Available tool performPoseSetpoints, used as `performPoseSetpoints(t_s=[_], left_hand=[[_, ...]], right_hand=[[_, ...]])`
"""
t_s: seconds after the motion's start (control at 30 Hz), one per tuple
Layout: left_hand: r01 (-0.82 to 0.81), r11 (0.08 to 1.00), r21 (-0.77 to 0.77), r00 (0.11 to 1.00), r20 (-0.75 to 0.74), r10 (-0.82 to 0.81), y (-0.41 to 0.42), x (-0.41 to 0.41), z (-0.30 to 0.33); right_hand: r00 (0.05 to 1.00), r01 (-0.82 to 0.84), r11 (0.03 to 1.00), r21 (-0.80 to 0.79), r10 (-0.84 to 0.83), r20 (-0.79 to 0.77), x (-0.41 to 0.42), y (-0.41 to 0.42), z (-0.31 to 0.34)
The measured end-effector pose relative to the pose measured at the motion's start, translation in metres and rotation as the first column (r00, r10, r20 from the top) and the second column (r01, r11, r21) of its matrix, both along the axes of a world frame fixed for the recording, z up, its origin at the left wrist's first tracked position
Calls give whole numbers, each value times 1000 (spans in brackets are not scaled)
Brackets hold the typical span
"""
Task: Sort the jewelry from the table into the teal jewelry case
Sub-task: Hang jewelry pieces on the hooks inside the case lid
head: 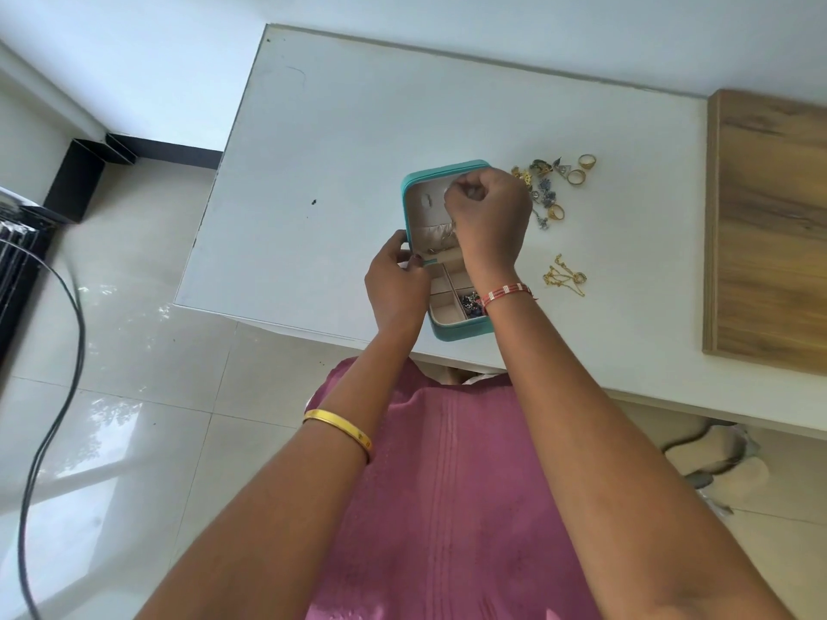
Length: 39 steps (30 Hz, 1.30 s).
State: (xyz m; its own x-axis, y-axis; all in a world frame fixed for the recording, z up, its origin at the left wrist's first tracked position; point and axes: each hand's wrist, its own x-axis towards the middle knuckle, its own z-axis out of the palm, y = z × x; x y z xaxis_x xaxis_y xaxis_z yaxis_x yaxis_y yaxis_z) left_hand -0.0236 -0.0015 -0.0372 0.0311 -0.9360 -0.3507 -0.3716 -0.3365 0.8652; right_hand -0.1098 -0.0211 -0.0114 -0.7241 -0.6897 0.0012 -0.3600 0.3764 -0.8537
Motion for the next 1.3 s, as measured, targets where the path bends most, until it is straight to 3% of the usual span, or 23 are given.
performPoseSetpoints(t_s=[0.13,0.27,0.5,0.6,0.87,1.13,1.2,1.3], left_hand=[[-13,1000,23,1000,3,13,-1,2,-2],[-2,999,43,1000,28,1,-4,1,-2],[-7,998,58,999,36,5,-3,1,-1],[-6,998,68,999,43,3,-4,1,-1],[-12,997,75,999,45,8,-5,0,-2],[-7,996,89,999,34,4,-4,0,-2],[-8,996,94,999,32,5,-4,-1,-2],[-10,995,95,999,42,6,-3,-1,-5]], right_hand=[[975,-107,991,-78,120,187,-6,4,2],[877,-165,970,-179,227,424,-13,16,16],[636,-33,954,-298,250,730,-31,38,31],[595,24,935,-353,271,757,-35,46,38],[602,23,903,-430,331,727,-52,66,56],[556,67,902,-426,321,767,-73,85,59],[558,102,921,-377,261,788,-81,92,56],[574,111,978,-177,82,815,-90,97,43]])
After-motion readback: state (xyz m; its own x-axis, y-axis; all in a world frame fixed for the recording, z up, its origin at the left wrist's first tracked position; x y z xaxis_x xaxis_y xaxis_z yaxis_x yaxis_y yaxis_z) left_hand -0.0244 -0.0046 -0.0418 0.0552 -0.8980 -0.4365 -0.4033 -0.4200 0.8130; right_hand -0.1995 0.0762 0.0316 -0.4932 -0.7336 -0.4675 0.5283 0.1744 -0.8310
